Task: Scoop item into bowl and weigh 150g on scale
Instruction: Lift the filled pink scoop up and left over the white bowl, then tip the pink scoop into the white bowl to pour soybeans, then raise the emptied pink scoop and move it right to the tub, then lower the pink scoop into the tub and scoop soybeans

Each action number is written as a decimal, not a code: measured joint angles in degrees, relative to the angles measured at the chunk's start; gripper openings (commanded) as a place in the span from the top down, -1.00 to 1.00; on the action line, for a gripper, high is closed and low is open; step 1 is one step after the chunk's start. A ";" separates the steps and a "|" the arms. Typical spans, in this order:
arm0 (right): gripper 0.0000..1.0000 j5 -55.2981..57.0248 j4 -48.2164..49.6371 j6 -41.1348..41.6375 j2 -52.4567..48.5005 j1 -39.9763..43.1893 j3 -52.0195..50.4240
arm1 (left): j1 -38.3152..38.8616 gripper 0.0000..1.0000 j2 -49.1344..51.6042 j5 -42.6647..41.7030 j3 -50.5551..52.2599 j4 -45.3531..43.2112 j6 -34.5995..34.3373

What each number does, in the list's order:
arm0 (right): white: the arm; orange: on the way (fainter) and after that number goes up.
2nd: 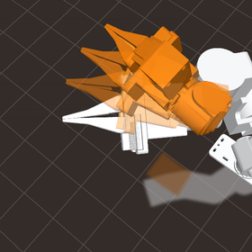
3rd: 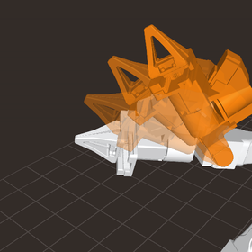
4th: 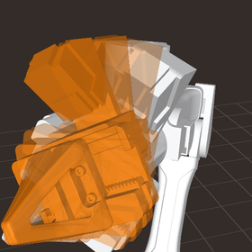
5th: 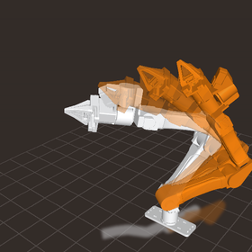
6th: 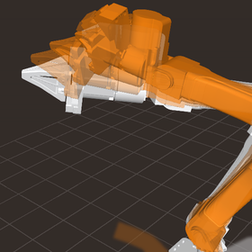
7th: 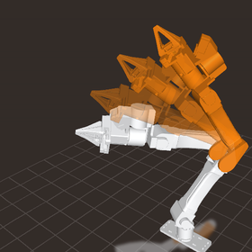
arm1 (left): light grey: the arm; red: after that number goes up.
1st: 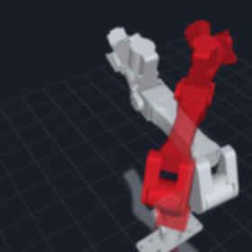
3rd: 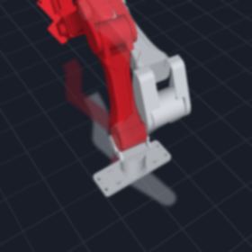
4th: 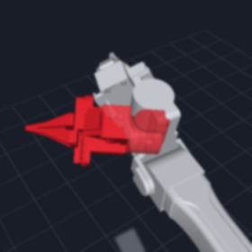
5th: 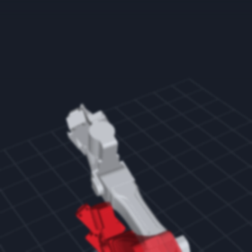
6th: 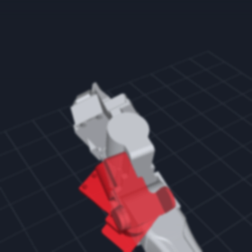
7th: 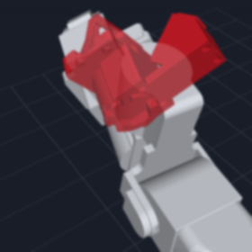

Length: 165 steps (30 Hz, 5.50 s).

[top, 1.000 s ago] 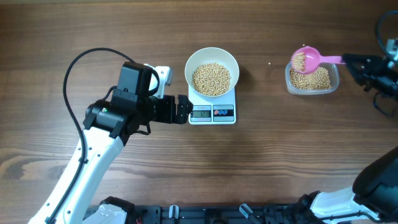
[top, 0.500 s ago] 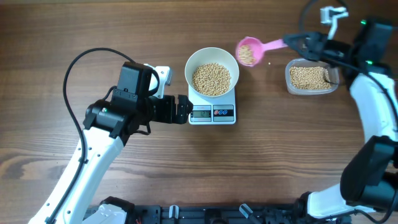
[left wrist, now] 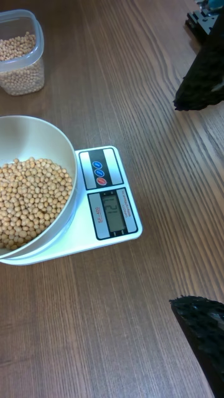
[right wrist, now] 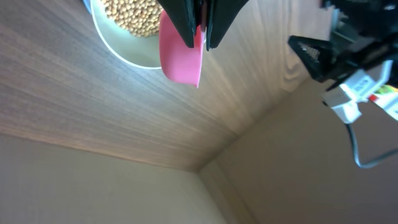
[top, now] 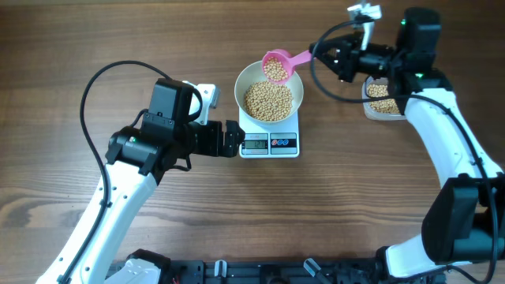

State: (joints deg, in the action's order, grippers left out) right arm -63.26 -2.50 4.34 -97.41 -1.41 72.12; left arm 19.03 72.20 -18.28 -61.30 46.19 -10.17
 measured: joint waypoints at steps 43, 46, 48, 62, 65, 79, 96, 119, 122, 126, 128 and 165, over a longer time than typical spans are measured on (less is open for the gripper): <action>0.91 34.03 -13.11 -28.72 7.15 -17.33 0.00 | 0.00 -1.00 0.00 0.00 0.00 0.00 0.00; 0.92 34.82 -13.18 -29.86 7.15 -18.40 0.00 | 0.00 -1.00 0.00 0.00 0.00 0.00 0.00; 0.92 35.26 -13.16 -30.88 7.15 -19.41 0.00 | 0.00 -1.00 0.00 0.00 0.00 0.00 0.00; 0.91 37.40 -13.16 -32.72 8.87 -20.74 0.00 | 0.00 -1.00 0.00 0.00 0.00 0.00 0.00; 0.91 37.44 -13.16 -32.72 9.70 -20.74 0.00 | 0.00 -1.00 0.00 0.00 0.00 0.00 0.00; 0.91 38.07 -13.18 -33.14 9.99 -20.74 0.00 | 0.00 -1.00 0.00 0.00 0.00 0.00 0.00; 0.91 38.25 -9.01 -12.87 10.75 -13.73 0.00 | 0.00 -1.00 0.00 0.00 0.00 0.00 0.00; 0.91 53.55 -31.32 -18.45 13.62 11.37 0.02 | 0.00 -1.00 0.02 0.00 0.00 0.00 0.00; 0.91 55.71 -32.20 -20.04 12.57 11.37 0.02 | 0.00 -1.00 0.00 0.00 0.00 0.00 0.00; 0.91 57.77 -32.20 -21.18 8.90 11.37 0.02 | 0.00 -1.00 0.02 0.00 0.00 0.02 0.00; 0.92 58.21 -32.17 -21.42 7.61 11.37 0.00 | 0.00 -1.00 0.02 0.00 0.00 0.00 0.00; 0.91 47.71 -30.29 -11.30 1.92 12.41 0.00 | 0.00 -1.00 0.02 0.00 0.00 0.00 0.00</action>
State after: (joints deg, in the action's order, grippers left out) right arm -15.55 -32.80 -6.96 -95.48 11.00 72.12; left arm 19.03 72.23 -18.28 -61.30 46.19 -10.17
